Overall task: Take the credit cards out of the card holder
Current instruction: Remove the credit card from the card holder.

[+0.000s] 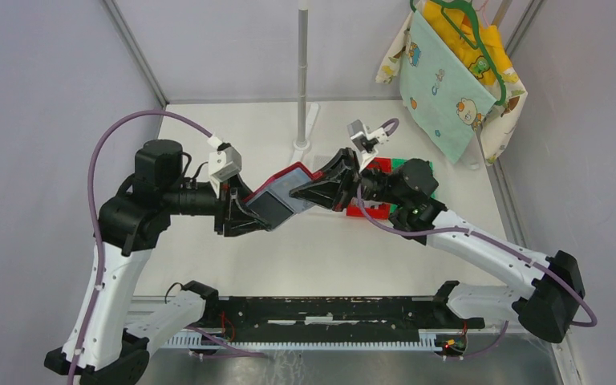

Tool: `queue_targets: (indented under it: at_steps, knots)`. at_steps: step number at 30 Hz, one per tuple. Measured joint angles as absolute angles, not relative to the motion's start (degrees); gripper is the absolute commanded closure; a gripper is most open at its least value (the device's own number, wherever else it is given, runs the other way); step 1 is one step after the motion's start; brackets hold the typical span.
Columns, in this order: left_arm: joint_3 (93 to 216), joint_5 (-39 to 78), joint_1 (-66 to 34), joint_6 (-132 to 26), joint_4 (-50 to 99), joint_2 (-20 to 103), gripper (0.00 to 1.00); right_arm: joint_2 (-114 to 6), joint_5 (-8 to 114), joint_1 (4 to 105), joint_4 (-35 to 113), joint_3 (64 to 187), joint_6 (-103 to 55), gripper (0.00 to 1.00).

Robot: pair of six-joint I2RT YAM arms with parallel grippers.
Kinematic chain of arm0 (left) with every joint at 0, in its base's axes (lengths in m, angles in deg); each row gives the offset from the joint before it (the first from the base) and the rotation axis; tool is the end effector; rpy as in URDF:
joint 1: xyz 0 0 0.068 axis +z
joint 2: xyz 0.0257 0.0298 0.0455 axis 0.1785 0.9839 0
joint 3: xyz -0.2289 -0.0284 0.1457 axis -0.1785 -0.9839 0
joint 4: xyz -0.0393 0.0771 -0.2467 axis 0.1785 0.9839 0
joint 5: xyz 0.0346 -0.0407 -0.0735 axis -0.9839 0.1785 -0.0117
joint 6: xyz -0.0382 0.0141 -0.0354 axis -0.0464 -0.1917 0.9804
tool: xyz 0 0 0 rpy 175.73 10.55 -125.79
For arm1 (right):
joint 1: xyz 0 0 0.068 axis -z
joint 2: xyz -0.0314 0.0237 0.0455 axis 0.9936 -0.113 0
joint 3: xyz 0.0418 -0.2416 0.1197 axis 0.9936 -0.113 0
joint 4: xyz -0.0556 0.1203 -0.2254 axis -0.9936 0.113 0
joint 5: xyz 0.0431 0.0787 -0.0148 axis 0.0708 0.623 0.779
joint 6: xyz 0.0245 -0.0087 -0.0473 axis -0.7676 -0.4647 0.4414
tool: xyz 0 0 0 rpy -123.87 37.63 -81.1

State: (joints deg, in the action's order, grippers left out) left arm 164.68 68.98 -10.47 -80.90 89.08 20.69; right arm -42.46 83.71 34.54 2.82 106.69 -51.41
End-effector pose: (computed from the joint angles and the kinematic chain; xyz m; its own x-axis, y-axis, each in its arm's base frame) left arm 0.1107 -0.0740 0.4436 -0.2749 0.2628 -0.9248 0.9547 0.1884 -0.2302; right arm 0.1629 0.2208 0.4038 -0.3329 0.2852 -0.8988 -0.9430 -0.0951 0.3190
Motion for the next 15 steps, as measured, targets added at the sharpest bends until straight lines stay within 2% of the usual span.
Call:
queue_targets:
  at_steps: [7,15]
  knots:
    - [163.2,73.6,-10.5,-72.0,78.8,19.4,0.56,-36.9,78.3,34.5,-8.6,98.9,-58.3,1.0]
    - [162.3,74.5,-10.5,-67.6,75.0,19.5,0.62,-36.5,72.3,34.2,-20.9,94.0,-64.3,1.0]
